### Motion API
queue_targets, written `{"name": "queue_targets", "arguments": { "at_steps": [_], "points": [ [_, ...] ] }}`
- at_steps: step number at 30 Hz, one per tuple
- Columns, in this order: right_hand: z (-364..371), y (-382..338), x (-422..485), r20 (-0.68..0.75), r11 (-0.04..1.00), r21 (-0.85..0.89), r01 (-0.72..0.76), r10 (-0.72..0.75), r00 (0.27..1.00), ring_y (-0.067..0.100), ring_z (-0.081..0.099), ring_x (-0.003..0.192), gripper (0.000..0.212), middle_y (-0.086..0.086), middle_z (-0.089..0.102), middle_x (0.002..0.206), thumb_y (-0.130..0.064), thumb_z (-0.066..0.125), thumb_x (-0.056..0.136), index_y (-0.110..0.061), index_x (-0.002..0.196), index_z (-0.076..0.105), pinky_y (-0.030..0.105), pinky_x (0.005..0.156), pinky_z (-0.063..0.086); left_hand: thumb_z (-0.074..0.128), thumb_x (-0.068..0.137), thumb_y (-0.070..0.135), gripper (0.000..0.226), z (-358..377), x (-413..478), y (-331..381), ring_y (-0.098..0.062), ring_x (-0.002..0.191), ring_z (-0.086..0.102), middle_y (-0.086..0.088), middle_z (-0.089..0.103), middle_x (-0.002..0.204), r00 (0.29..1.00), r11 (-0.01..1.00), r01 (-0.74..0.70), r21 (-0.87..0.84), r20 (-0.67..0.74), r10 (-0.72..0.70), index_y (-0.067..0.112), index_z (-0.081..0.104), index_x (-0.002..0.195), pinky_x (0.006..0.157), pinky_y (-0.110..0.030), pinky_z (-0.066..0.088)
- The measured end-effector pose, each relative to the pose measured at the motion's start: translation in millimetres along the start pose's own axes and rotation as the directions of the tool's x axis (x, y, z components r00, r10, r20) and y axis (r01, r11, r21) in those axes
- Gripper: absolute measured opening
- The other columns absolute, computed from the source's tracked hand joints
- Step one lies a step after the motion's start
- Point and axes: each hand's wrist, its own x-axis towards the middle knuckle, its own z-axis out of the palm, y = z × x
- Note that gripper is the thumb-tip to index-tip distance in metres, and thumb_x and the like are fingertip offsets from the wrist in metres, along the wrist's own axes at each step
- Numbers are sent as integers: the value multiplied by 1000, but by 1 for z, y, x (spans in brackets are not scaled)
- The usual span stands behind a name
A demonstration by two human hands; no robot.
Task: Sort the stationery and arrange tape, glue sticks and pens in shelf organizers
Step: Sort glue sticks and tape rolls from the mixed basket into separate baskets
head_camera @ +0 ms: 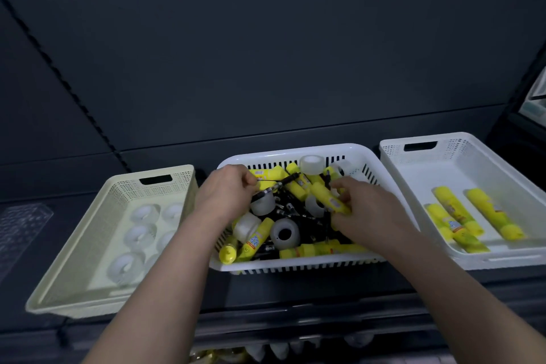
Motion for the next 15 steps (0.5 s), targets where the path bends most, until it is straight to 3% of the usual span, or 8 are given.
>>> {"name": "queue_targets", "arguments": {
  "at_steps": [3, 7, 11, 15],
  "points": [
    [4, -18, 8, -70, 997, 29, 68, -66, 995, 13, 61, 90, 48, -10, 66, 101, -37, 60, 78, -34, 125, 52, 26, 68, 46, 59, 87, 20, 13, -8, -3, -18, -20, 97, 61, 6, 68, 100, 998, 999, 44, -4, -33, -44, 32, 63, 83, 80, -32, 50],
    [17, -35, 16, 40, 993, -62, 98, -96, 995, 18, 59, 97, 49, -5, 63, 110, -31, 60, 79, -31, 127, 51, 27, 69, 45, 52, 89, 18, 23, -12, -6, -35, -25, 103, 58, 0, 66, 110, 983, 994, 108, 17, -154, -105, 24, 64, 109, 78, -33, 46],
    [31, -39, 18, 90, 958, -257, 128, -108, 990, 21, 56, 85, 27, -3, 57, 96, -35, 57, 80, -26, 106, 58, 29, 63, 36, 58, 88, 27, 26, -15, -2, -47, -23, 102, 58, 0, 64, 109, 983, 992, 120, 33, -143, -114, 23, 62, 114, 76, -31, 44],
    [33, -39, 23, 99, 951, -285, 118, -93, 991, 17, 49, 69, 15, -8, 46, 74, -37, 58, 77, -24, 84, 53, 27, 51, 26, 69, 79, 44, 38, -11, 4, -47, -20, 102, 58, 3, 63, 107, 992, 991, 126, 45, -29, -124, 25, 63, 112, 75, -29, 43]
  ]
}}
